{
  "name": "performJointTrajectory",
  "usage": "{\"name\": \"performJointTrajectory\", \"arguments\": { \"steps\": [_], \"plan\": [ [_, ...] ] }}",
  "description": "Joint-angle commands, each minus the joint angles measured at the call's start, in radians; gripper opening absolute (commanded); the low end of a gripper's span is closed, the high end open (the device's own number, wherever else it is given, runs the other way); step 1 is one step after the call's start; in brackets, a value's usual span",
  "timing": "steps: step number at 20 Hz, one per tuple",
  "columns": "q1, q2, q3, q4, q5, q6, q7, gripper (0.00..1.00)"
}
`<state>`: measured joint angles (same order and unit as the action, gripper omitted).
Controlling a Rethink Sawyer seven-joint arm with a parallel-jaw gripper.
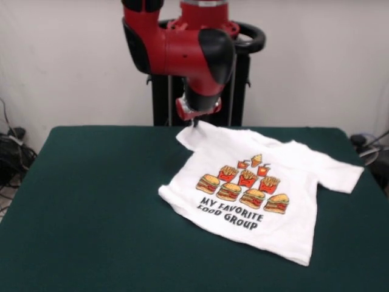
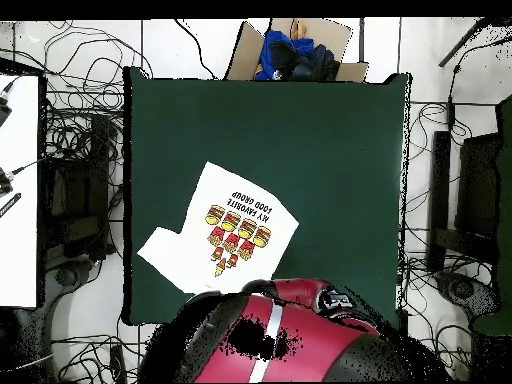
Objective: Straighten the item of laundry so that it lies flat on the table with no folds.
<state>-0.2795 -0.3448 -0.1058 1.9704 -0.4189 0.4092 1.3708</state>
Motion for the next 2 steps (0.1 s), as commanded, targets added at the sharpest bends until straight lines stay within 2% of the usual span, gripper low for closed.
{"name": "performJointTrajectory", "arguments": {
  "steps": [1,2],
  "plan": [
    [-0.02,0.028,0.081,-0.101,0.026,0.106,0.067,0.0],
    [-0.021,0.028,0.081,-0.1,0.025,0.107,0.067,0.0]
  ]
}}
